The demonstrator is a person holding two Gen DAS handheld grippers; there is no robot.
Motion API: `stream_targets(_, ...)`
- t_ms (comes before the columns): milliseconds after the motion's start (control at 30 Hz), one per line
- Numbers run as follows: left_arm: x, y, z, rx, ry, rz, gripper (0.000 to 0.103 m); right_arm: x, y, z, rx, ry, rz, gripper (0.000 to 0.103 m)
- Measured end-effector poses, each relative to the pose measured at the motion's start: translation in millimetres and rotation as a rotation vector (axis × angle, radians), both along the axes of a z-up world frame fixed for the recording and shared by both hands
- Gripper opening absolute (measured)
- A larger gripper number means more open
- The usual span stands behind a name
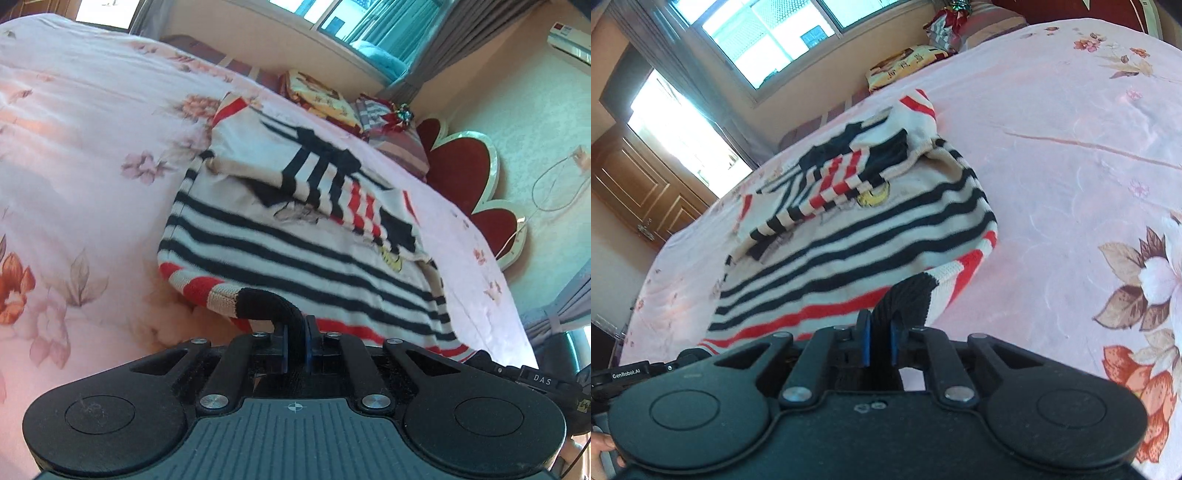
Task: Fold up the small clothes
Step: 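Grasp the black hem edge with both grippers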
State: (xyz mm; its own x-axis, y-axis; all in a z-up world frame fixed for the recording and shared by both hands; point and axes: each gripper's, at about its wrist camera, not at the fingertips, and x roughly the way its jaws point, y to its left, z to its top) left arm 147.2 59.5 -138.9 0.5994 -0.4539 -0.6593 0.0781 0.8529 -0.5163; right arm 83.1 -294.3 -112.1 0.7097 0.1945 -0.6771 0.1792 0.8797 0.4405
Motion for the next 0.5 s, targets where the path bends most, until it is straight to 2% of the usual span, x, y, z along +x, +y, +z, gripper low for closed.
stream_targets(133, 44, 0, 21, -0.033, -0.053, 0.025, 0.008, 40, -7, 20, 0.021, -0.065, 0.006, 0.010)
stream_targets(267, 98, -1, 31, -0.063, -0.103, 0.097, 0.008, 95, -16, 30, 0.019, -0.104, 0.000, 0.010)
stream_targets(433, 176, -12, 25, -0.060, -0.111, 0.149, 0.008, 172, -36, 20, 0.076, -0.102, -0.038, 0.010)
stream_targets(500, 207, -21, 21, -0.010, -0.128, 0.156, 0.008, 201, -42, 10, 0.077, -0.088, -0.052, 0.010)
